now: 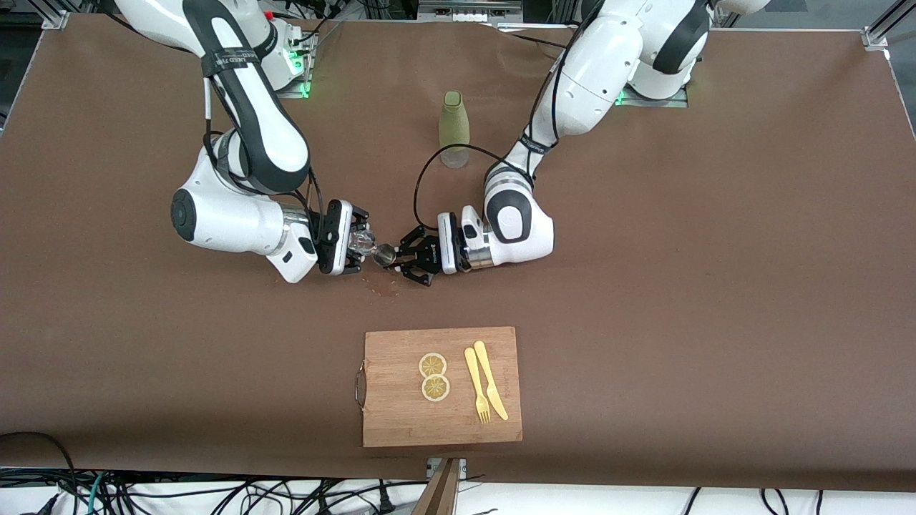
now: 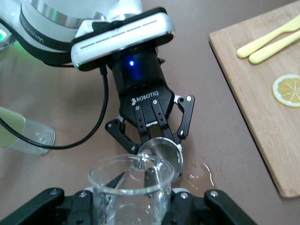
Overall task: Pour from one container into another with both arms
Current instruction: 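Tilt the beaker with the right gripper to pour into the jigger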
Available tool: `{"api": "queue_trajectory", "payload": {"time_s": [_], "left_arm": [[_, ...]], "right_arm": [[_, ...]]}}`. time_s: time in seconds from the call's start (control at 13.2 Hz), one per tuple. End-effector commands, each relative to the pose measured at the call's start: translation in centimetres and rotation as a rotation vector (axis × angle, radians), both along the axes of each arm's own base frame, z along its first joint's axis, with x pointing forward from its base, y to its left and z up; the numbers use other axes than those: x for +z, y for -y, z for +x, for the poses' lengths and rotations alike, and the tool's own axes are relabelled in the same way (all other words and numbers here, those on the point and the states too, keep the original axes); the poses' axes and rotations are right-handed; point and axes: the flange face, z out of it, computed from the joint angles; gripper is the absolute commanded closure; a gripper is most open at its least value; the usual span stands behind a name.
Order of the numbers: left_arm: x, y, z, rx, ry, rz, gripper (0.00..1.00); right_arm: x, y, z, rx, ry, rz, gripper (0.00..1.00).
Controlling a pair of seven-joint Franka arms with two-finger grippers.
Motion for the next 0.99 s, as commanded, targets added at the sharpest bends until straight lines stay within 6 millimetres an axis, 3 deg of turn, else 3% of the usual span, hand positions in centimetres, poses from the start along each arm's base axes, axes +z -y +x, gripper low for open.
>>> {"api": "queue_trajectory", "payload": {"time_s": [0.0, 0.91], "left_arm": [[-0.2, 0.7, 0.3, 0.028, 0.037, -0.003, 1.0], [-0.4, 0.5, 0.3, 0.027, 0.037, 0.001, 1.0]], "right_arm": [[0.9, -0.3, 0.5, -0.02, 0.003, -0.062, 0.77], [1.4, -1.6, 0.3, -0.062, -0.022, -0.078, 0.77]]}}
